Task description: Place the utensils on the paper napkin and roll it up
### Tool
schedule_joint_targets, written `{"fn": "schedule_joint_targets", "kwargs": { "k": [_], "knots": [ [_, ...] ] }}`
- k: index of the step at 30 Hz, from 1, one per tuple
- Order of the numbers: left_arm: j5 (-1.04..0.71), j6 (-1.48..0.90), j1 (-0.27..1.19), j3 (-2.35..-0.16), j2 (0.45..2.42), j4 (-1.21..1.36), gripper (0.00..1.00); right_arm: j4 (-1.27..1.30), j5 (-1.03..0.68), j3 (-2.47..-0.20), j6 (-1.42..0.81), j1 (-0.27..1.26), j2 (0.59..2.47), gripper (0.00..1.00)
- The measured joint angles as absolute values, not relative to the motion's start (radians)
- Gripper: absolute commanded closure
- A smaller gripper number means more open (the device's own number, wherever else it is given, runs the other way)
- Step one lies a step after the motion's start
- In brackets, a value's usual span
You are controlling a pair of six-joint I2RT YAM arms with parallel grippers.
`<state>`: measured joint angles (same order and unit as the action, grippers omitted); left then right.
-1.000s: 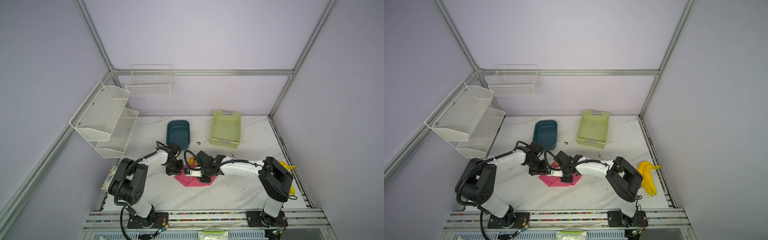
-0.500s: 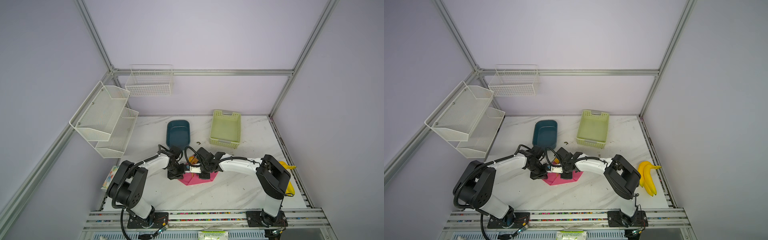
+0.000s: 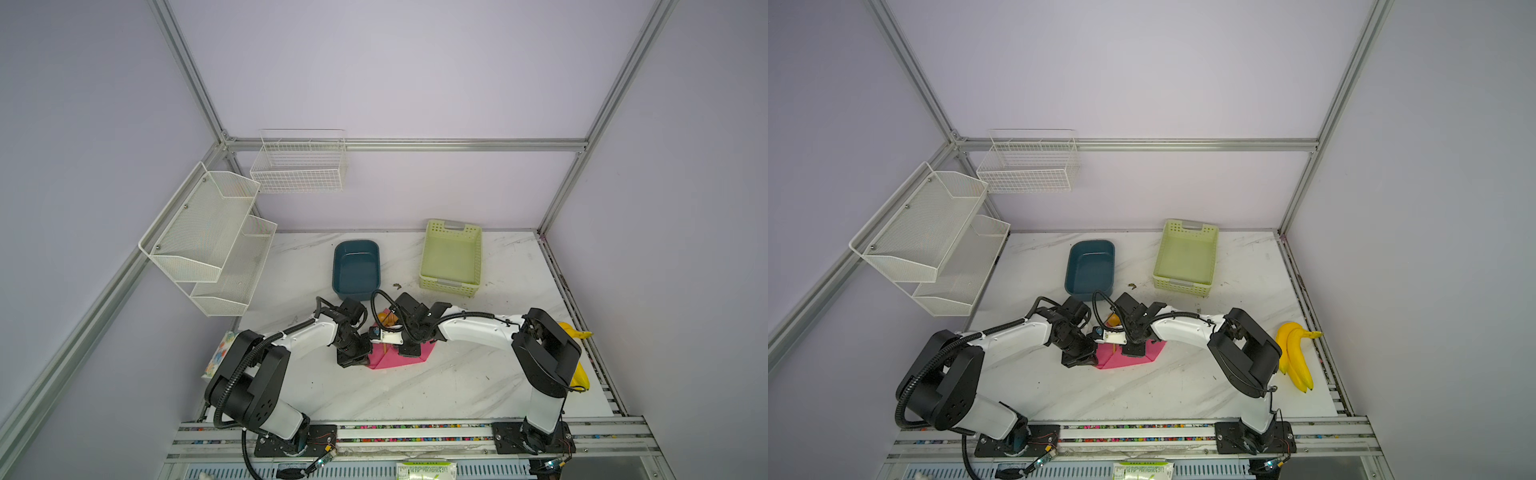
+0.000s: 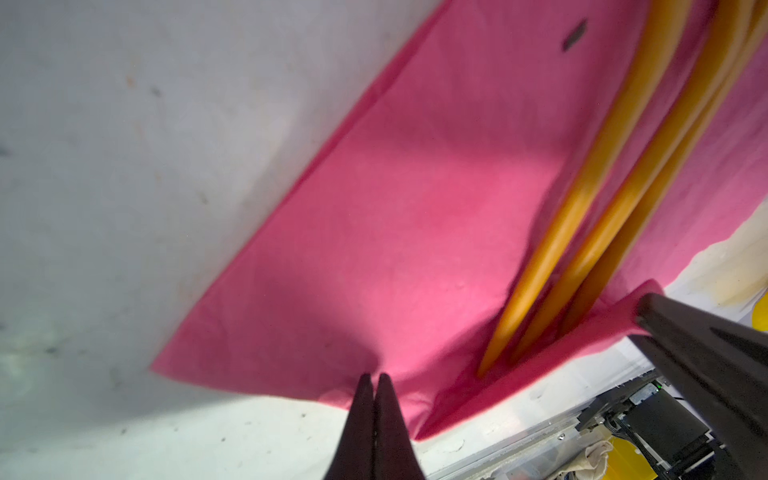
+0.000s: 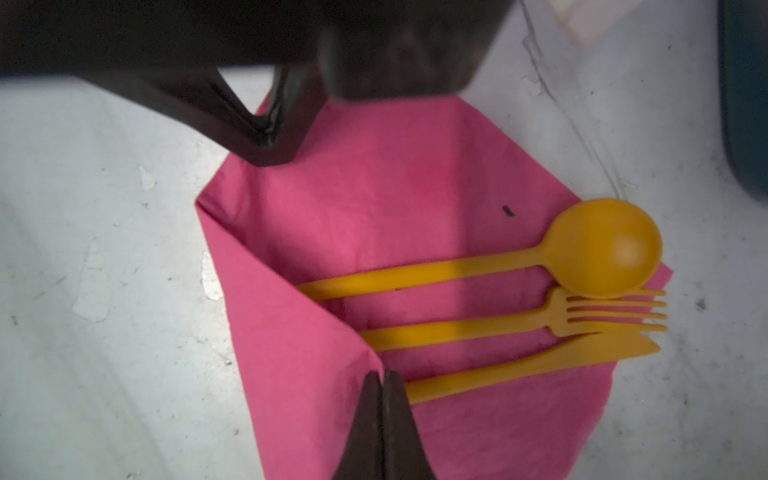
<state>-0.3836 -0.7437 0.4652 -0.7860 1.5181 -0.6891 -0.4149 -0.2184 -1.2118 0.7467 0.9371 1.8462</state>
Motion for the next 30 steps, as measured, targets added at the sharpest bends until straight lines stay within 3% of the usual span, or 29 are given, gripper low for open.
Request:
{"fn": "schedule_joint_targets", "kwargs": {
  "k": [12,30],
  "knots": [
    [-0.498,-0.786,0.466,-0.707,1.505,-0.588,1.00,-0.416,-0.227,-1.212,0.746,0.935,1.858,1.00],
    [-0.433,-0.706,0.467,-0.731,1.511,-0.632,1.00,-0.351,-0.327,-1.212,0.722,0.923,1.876,1.00]
  ]
}}
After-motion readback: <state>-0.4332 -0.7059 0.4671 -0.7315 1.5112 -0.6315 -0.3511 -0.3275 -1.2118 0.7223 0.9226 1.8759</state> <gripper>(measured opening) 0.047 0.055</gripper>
